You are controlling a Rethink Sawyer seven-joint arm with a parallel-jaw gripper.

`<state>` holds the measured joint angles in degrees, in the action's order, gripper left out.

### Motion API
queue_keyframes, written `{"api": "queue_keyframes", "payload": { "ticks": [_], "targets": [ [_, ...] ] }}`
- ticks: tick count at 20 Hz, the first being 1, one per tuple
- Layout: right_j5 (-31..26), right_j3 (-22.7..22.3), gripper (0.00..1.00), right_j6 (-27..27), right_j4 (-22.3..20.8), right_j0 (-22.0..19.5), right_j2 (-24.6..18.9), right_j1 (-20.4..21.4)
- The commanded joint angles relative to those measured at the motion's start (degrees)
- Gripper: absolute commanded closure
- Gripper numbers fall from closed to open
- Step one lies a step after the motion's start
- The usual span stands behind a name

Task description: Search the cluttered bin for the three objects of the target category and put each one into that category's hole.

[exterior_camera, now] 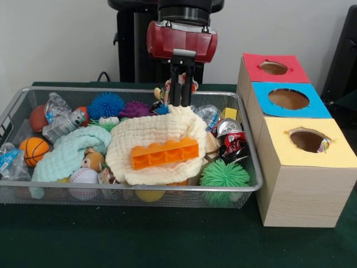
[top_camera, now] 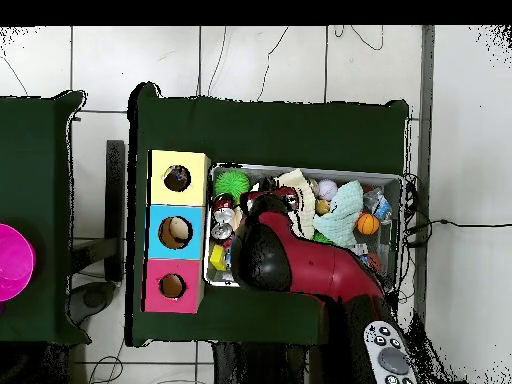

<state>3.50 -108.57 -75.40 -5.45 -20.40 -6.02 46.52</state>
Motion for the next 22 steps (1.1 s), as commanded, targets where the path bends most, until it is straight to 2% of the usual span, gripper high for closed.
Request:
{"api": "queue_keyframes", "payload": {
  "ticks": [1, 6, 8, 15, 16, 22],
  "targets": [
    [12.98, -6.15, 1.00, -20.55, 0.36, -2.82, -2.89, 1.91],
    [13.55, -7.17, 1.00, -20.69, -0.41, -3.94, -4.02, 4.55],
    [15.41, -7.03, 1.00, -21.00, 0.34, -2.82, -2.56, 5.19],
    [18.13, -2.59, 1.00, -21.31, 2.08, -1.81, -2.55, 2.41],
    [19.84, -1.44, 1.00, -21.43, 3.76, -0.17, -1.42, 1.48],
    [21.40, 4.11, 1.00, -18.09, 11.11, 6.63, 3.48, -2.50]
  ]
}}
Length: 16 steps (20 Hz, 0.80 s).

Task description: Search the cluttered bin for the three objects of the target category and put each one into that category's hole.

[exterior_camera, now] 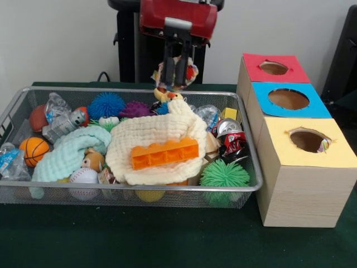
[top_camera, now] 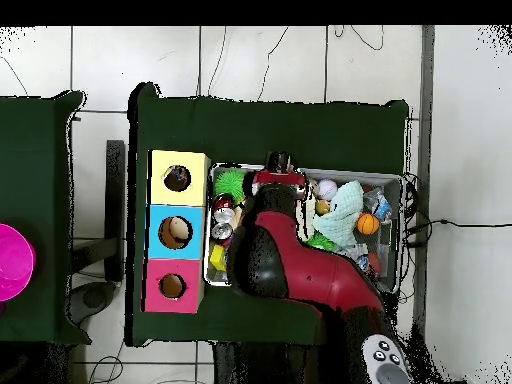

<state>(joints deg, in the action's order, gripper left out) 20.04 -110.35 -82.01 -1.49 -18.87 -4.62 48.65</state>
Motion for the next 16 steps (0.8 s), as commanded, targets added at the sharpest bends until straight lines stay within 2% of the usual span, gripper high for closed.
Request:
{"api": "queue_keyframes", "payload": {
  "ticks": [1, 5, 16],
  "targets": [
    [5.06, 6.51, 1.00, -11.05, 8.31, 6.22, 2.89, -5.13],
    [8.56, 8.24, 1.00, -9.37, 14.21, 11.70, 7.36, -7.43],
    [13.06, 11.67, 1.00, -8.60, 26.26, 20.64, 12.38, -13.62]
  ]
}}
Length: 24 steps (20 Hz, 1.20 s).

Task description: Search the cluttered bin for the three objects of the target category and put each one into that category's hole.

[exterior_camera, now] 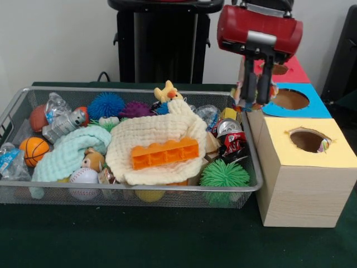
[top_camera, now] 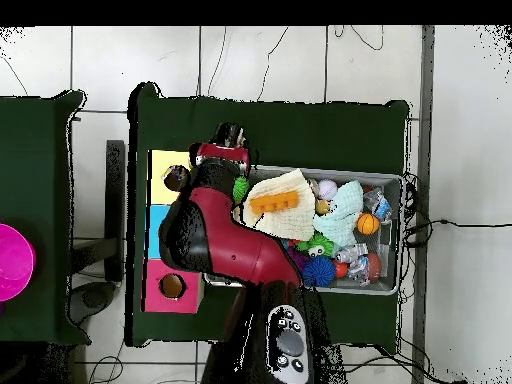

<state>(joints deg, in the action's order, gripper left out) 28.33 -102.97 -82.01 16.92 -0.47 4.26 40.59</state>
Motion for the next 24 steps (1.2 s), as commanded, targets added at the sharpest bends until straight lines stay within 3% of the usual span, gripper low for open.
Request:
{"api": "queue_keyframes", "payload": {
  "ticks": [1, 15, 24],
  "targets": [
    [5.34, 4.48, 1.00, -8.71, 8.56, 2.74, 3.73, -6.14],
    [11.42, 7.50, 1.00, -11.60, 14.92, 6.96, 4.89, -12.46],
    [15.49, 6.46, 1.00, -10.26, 24.60, 13.10, 6.56, -15.06]
  ]
}}
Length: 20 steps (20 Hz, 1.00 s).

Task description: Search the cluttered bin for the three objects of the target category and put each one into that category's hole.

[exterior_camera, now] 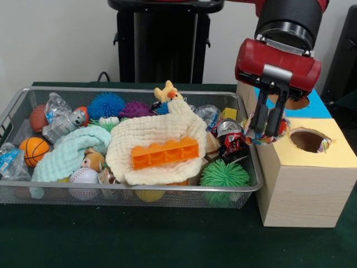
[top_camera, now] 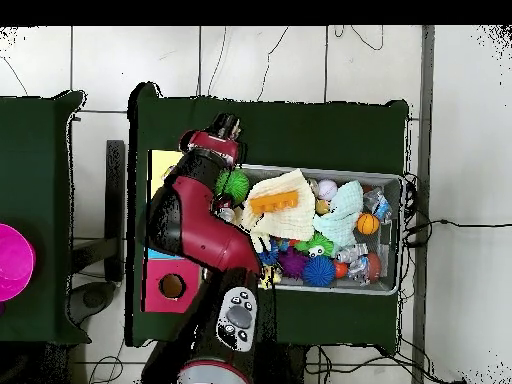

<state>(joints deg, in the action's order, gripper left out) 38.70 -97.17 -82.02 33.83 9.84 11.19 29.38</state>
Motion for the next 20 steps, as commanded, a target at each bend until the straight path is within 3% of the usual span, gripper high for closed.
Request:
{"api": "queue_keyframes", "payload": {
  "ticks": [1, 11, 20],
  "targets": [
    [5.39, 0.69, 1.00, -9.96, 8.82, 3.45, -0.19, -4.28],
    [7.14, 1.15, 1.00, -9.30, 15.49, 8.13, 0.88, -7.25],
    [9.33, 0.04, 1.00, -12.59, 17.01, 10.12, 1.79, -9.33]
  ]
}}
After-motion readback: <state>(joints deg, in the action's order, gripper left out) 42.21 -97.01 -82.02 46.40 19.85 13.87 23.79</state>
